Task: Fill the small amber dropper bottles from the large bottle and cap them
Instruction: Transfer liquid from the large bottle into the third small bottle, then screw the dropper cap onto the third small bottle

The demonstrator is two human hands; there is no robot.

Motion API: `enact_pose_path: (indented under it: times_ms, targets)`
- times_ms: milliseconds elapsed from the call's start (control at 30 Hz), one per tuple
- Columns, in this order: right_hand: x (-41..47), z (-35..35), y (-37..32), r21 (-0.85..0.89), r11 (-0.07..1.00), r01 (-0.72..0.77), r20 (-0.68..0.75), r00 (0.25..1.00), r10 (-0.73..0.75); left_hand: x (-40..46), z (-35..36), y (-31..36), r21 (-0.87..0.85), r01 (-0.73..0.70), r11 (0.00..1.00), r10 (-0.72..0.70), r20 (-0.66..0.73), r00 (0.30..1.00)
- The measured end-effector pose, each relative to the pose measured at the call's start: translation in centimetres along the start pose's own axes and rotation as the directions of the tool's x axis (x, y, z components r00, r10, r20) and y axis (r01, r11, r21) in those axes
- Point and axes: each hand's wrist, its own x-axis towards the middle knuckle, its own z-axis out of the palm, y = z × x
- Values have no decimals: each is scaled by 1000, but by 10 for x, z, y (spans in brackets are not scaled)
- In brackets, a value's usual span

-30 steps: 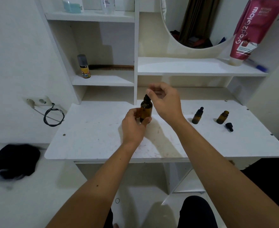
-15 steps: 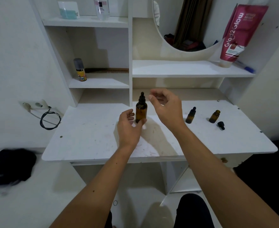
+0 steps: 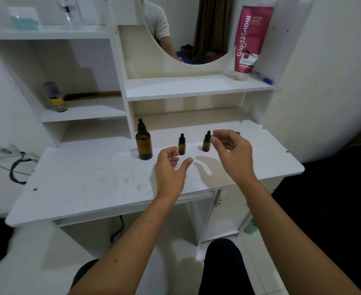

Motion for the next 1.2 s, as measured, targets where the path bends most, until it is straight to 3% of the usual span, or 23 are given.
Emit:
enact_pose_path:
  times_ms: [367, 600, 700, 833, 1000, 1200]
  targets:
    - [16, -76, 74, -145, 963, -226, -140, 969, 206, 8, 97, 10, 29, -102, 994, 89, 296, 951]
    - [34, -66, 96, -408, 869, -279, -75, 959, 273, 22, 129, 13, 82, -160, 984, 122, 353, 928]
    - [38, -65, 99, -434, 860, -268, -89, 963, 256, 29, 137, 12, 89, -162, 983, 123, 344, 931]
    - [35, -69, 101, -385, 874, -295, -154, 955, 255, 37, 148, 14, 108, -170, 980, 124, 338, 933]
    - [35, -81, 97, -124, 928, -353, -236, 918, 318, 45, 162, 19, 112, -176, 978, 127, 349, 929]
    - [46, -88, 90, 128, 962, -241, -229, 937, 265, 52, 170, 15, 111, -166, 980, 123, 318, 940]
